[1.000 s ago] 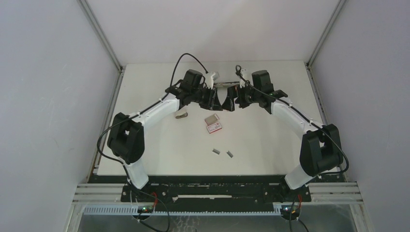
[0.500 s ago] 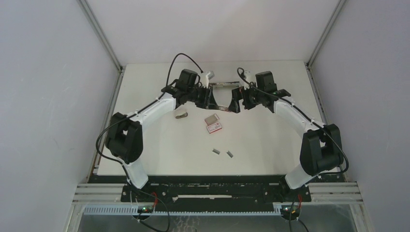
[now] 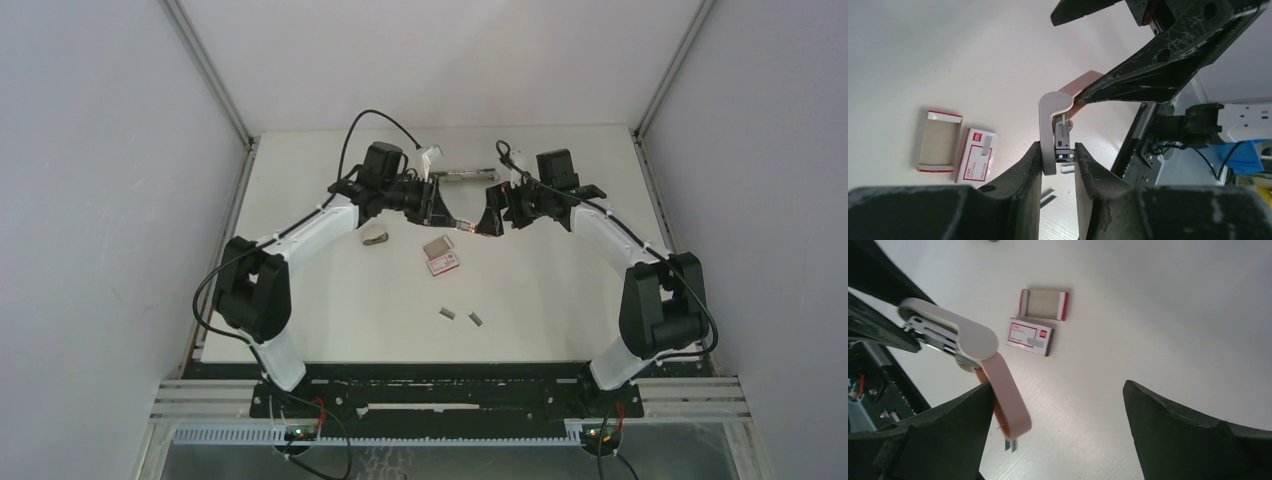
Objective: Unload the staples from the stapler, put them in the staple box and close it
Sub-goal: Unload the staple at the center of the board.
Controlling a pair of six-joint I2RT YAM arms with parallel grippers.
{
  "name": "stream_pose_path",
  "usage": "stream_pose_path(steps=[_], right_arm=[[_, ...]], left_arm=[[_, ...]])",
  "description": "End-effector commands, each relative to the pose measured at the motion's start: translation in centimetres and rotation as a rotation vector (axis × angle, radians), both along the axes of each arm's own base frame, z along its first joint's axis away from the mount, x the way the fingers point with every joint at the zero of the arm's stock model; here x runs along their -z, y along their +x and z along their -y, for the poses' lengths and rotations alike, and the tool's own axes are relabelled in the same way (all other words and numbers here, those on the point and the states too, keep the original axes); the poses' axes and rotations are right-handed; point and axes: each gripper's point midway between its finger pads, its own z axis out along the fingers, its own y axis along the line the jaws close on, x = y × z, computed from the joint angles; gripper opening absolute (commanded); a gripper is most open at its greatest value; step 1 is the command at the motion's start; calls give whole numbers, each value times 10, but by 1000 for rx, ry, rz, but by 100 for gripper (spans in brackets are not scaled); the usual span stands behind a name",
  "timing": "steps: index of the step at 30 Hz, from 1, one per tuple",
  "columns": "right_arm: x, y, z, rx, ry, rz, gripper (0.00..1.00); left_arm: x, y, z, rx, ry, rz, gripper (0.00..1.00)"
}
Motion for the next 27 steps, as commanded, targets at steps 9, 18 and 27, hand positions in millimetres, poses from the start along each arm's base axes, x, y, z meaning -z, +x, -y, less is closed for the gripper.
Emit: stream_pose_path(steps=[9,18,27], right_arm=[[-88,-29,-26,-336,233,236,98],[-90,-48,-32,-485,286,176,96],[-70,-54,-33,-511,288,-32,87]], left_arm=[[-35,-24,16,165,-147,14,13],[-47,-42,23,255,-190,28,13],[-50,-49,25,289,-179,67,13]])
